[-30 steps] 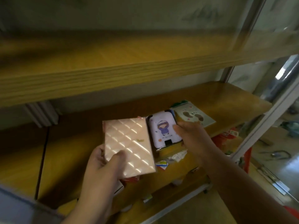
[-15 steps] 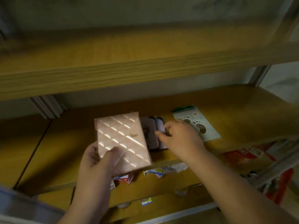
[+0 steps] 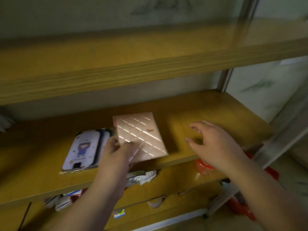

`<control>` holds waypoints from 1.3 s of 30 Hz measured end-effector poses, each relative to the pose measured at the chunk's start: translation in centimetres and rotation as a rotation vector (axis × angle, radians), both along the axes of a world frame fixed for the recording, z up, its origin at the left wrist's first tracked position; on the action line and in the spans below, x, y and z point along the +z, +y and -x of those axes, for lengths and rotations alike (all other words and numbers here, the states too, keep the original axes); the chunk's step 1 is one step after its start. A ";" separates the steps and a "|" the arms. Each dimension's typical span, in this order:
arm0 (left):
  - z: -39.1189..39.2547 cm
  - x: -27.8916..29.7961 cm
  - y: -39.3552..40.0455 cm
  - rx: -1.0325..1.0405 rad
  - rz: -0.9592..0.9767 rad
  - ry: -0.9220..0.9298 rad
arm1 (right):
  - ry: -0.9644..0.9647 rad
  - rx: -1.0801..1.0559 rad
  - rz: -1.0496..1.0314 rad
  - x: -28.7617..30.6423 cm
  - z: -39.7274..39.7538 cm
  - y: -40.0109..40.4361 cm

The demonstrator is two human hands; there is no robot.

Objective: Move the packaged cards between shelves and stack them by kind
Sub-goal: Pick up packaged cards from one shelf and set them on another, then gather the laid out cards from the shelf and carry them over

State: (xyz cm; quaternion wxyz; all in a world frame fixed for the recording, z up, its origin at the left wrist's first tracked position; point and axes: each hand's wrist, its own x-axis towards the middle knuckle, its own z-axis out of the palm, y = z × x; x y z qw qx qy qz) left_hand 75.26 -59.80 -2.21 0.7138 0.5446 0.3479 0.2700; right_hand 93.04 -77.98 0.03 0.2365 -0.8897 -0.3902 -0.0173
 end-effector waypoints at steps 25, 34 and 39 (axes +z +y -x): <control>-10.7 1.2 -6.5 -0.167 -0.712 0.465 | 0.048 0.061 -0.107 -0.3 -5.3 -6.6; -0.2 1.4 -2.7 -0.091 -1.103 0.636 | 0.007 0.266 -0.129 -0.9 -1.3 1.0; 6.1 2.1 -0.9 0.033 -1.164 0.747 | 0.049 0.386 -0.142 -1.6 2.3 5.9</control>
